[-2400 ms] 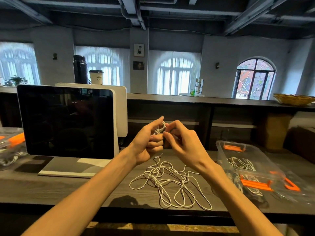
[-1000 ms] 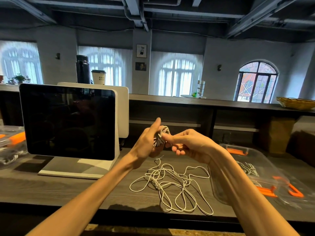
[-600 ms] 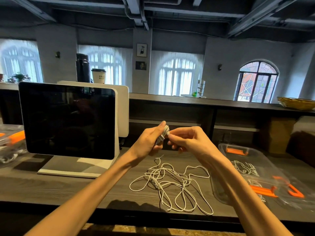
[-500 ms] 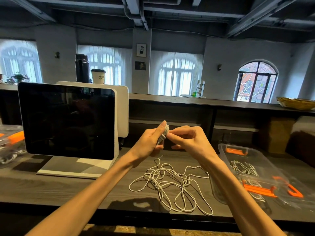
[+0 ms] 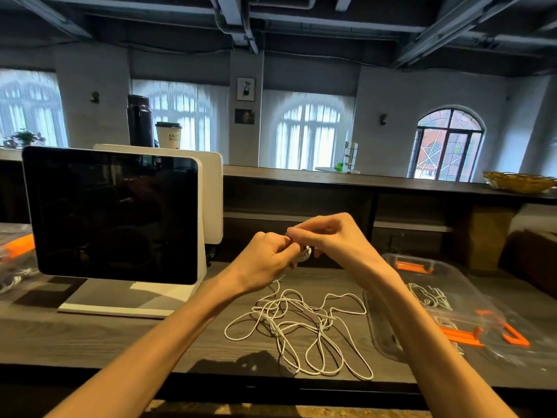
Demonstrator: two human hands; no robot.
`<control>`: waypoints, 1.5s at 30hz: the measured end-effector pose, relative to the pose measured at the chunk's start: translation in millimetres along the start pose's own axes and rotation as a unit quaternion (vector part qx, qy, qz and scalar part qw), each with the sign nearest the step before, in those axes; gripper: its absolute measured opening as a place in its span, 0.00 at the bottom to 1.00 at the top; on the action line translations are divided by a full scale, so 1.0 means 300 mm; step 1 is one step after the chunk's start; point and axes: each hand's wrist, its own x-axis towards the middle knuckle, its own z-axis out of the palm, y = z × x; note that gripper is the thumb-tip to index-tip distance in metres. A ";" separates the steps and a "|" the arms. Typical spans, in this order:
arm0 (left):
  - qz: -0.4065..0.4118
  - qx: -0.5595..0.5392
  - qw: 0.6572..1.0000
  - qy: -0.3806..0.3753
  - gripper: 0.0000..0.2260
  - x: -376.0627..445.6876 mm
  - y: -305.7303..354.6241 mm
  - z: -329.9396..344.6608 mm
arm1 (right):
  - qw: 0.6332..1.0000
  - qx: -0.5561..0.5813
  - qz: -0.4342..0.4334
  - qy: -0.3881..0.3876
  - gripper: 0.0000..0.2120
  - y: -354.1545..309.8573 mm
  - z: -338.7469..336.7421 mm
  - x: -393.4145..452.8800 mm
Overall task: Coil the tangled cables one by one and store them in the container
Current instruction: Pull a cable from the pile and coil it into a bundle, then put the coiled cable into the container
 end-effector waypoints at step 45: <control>-0.134 -0.200 0.967 -0.079 0.06 0.397 0.068 0.632 | 0.896 -0.250 0.365 0.015 0.11 0.696 -0.555 -0.099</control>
